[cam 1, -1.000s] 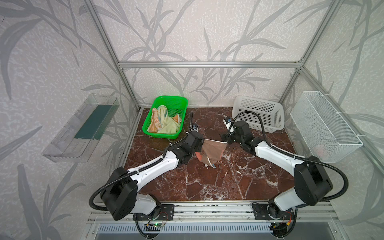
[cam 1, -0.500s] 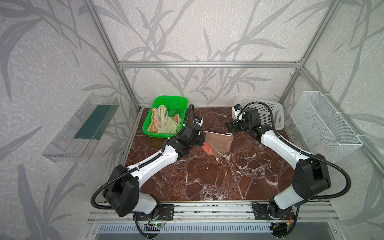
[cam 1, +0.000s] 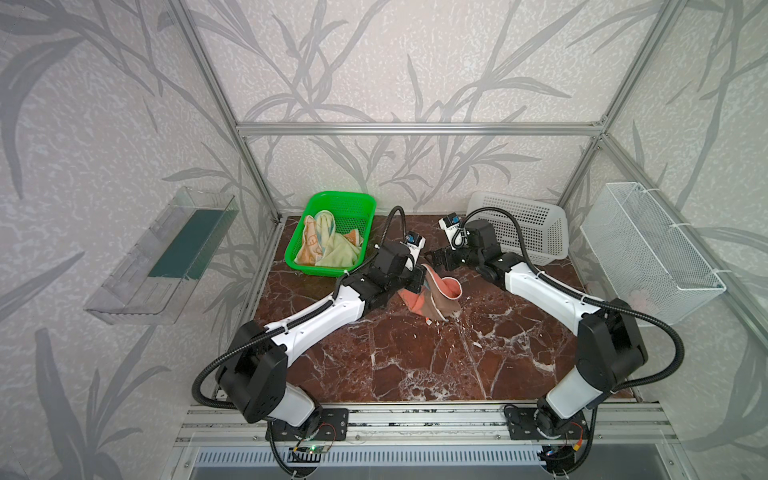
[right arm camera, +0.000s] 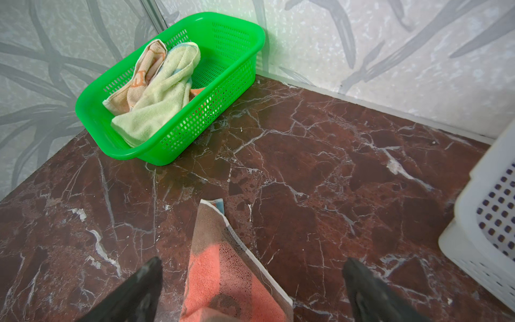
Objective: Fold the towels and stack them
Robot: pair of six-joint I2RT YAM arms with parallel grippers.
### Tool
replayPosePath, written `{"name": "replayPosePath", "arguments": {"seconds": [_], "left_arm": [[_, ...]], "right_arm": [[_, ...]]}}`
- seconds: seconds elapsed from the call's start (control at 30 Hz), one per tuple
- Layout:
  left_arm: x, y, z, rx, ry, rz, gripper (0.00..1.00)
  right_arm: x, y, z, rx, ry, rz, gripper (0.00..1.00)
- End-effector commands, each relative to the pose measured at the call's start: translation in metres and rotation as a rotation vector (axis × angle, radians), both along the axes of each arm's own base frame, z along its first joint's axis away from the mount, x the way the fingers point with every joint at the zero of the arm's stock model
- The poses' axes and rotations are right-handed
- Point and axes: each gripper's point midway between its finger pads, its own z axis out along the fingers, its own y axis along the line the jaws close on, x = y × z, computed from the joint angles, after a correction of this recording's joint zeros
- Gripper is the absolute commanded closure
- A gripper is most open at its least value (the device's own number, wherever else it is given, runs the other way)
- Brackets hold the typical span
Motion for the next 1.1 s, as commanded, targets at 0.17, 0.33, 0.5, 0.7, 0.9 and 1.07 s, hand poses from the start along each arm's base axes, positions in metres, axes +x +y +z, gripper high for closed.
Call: {"name": "replayPosePath", "arguments": {"seconds": [0.17, 0.33, 0.5, 0.7, 0.9, 1.07], "left_arm": [[0.040, 0.017, 0.028, -0.010, 0.010, 0.183, 1.00], [0.053, 0.034, 0.016, 0.019, 0.033, 0.283, 1.00], [0.057, 0.039, 0.005, 0.014, 0.065, 0.308, 1.00], [0.057, 0.041, 0.001, 0.022, 0.070, 0.314, 1.00], [0.053, 0.043, 0.002, 0.022, 0.064, 0.308, 1.00], [0.048, 0.048, 0.008, 0.016, 0.049, 0.310, 1.00]], "right_arm": [[-0.043, -0.024, 0.021, 0.013, -0.140, 0.017, 0.08], [-0.062, -0.022, -0.026, -0.047, -0.053, 0.041, 0.26], [-0.068, 0.006, -0.060, -0.062, 0.008, 0.093, 0.38], [-0.068, 0.045, -0.071, -0.015, 0.034, 0.145, 0.39], [-0.045, 0.045, -0.081, -0.028, 0.019, 0.041, 0.40], [-0.021, 0.037, -0.086, -0.089, -0.014, -0.056, 0.55]]}}
